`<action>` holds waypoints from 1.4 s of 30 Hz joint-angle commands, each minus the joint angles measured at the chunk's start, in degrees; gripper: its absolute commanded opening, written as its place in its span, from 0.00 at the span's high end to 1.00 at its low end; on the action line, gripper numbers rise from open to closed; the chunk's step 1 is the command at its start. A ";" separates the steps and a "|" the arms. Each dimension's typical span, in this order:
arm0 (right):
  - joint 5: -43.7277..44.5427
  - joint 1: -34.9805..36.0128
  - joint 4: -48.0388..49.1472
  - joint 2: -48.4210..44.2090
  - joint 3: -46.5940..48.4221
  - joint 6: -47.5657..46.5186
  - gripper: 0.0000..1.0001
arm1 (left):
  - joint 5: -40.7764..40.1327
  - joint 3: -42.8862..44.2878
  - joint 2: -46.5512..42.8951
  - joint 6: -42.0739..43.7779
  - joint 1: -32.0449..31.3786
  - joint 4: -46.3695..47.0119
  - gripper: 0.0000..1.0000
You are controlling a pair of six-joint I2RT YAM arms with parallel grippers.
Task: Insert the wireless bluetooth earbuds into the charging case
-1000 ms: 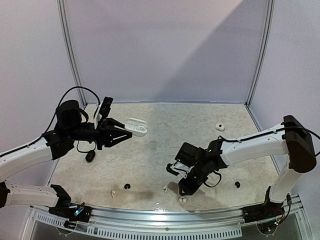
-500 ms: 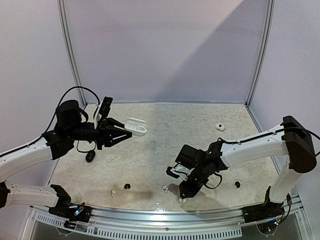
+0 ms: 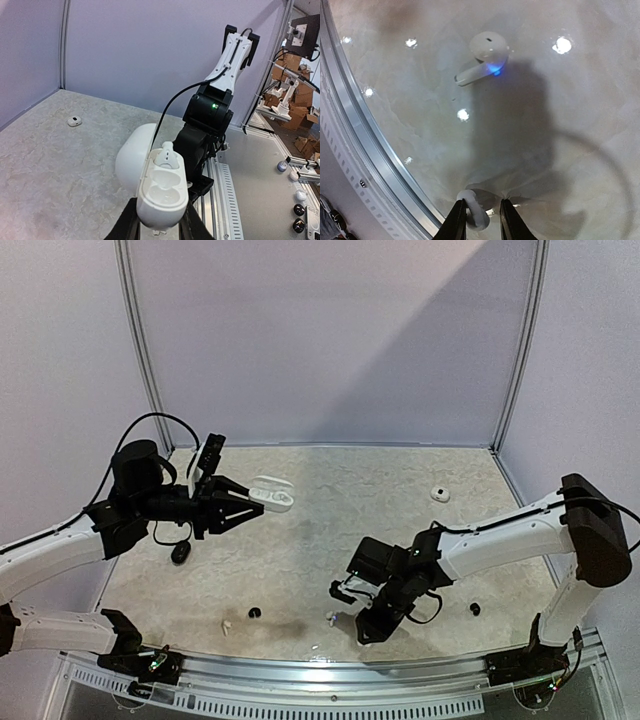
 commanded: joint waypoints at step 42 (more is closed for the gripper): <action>13.79 4.01 -9.74 -6.66 52.27 -29.37 1.00 | 4.59 3.56 -0.08 13.15 -2.72 -7.20 1.00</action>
